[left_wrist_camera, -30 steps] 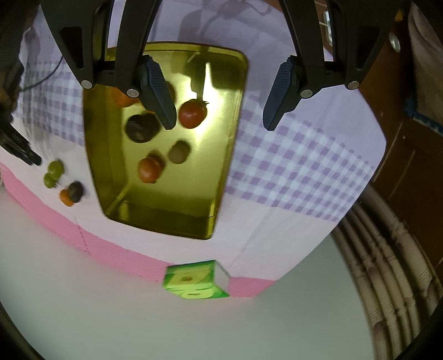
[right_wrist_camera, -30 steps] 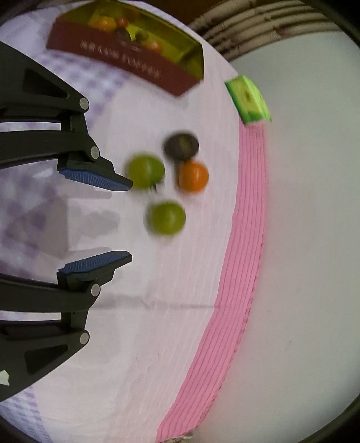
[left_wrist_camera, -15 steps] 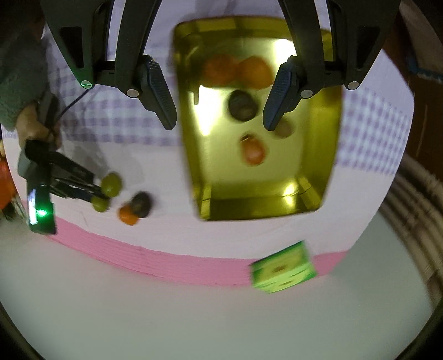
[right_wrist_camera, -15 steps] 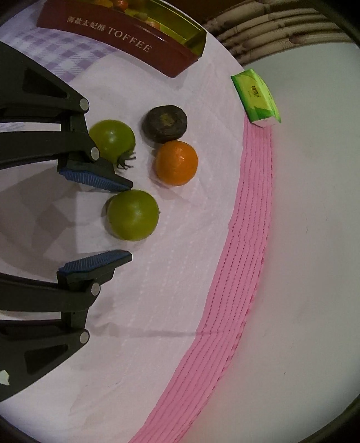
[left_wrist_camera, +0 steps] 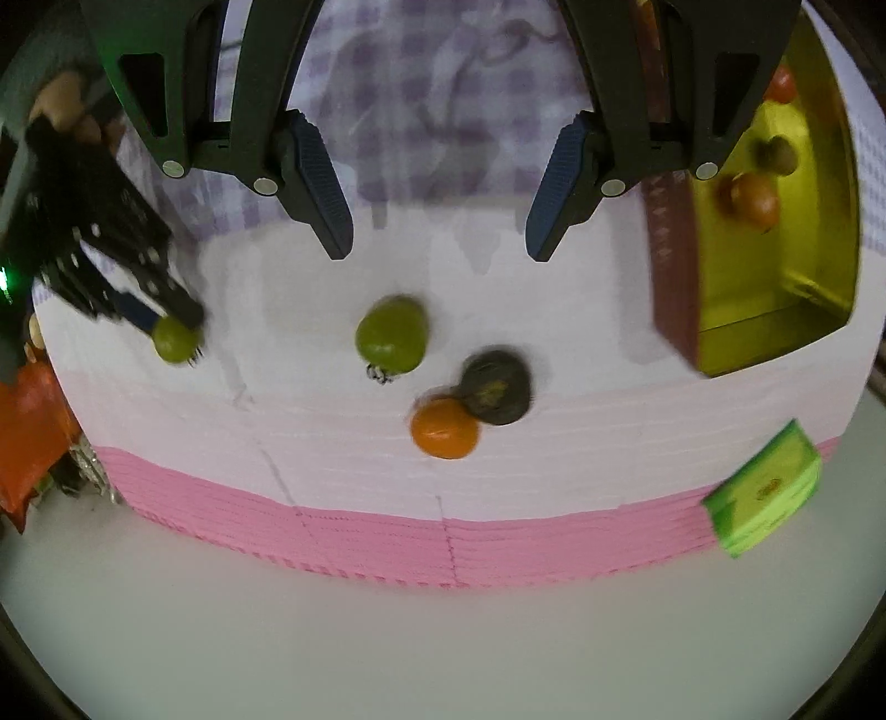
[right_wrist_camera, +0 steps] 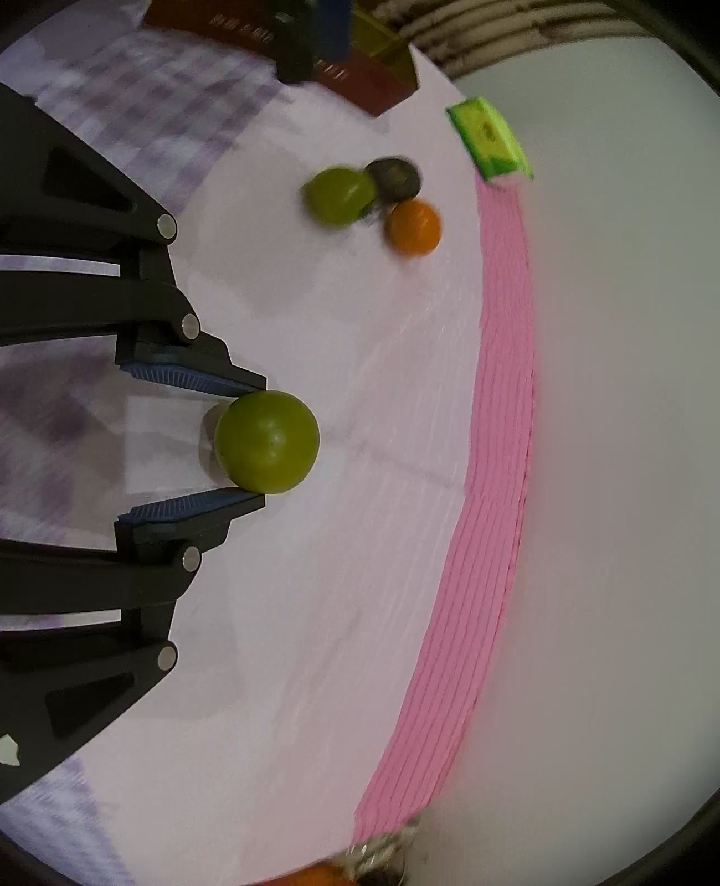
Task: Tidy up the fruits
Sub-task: 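Grasp the green tomato with the right gripper while the left gripper grasps another green tomato, then carry the green tomato into the tin and open the left gripper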
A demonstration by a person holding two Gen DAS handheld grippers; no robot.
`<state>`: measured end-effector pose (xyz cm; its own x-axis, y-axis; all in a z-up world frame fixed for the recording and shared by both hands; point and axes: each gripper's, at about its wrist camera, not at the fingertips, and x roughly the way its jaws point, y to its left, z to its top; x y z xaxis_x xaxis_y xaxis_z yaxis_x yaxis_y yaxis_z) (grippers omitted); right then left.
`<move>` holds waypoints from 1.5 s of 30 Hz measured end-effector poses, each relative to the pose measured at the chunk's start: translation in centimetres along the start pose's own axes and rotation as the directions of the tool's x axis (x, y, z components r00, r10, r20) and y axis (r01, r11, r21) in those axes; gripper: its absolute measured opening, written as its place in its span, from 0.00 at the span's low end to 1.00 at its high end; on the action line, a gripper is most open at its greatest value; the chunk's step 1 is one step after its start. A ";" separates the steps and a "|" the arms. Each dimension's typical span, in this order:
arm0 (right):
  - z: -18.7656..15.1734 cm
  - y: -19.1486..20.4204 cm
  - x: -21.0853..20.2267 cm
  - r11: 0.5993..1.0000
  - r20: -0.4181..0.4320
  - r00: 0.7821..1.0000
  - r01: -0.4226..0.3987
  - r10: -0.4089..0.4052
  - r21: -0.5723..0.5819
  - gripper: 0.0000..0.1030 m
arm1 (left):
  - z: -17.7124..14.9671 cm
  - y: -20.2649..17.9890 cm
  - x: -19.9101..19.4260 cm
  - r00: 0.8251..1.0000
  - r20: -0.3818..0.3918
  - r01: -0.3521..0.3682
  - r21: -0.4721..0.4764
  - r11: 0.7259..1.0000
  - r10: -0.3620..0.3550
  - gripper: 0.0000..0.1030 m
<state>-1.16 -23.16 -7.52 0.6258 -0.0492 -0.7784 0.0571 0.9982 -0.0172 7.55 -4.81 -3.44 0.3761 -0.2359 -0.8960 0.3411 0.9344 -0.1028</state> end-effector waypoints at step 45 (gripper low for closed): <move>-0.9 -1.3 0.2 0.998 -0.005 1.000 0.008 -0.008 0.056 0.32 | -4.9 6.0 -6.8 0.994 0.036 -0.101 -0.120 0.988 0.106 0.36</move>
<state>-1.81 -24.44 -8.17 0.6218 -0.0567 -0.7812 0.1054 0.9944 0.0118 2.83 3.73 -0.07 0.4409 -0.1446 -0.8858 0.1953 0.9787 -0.0626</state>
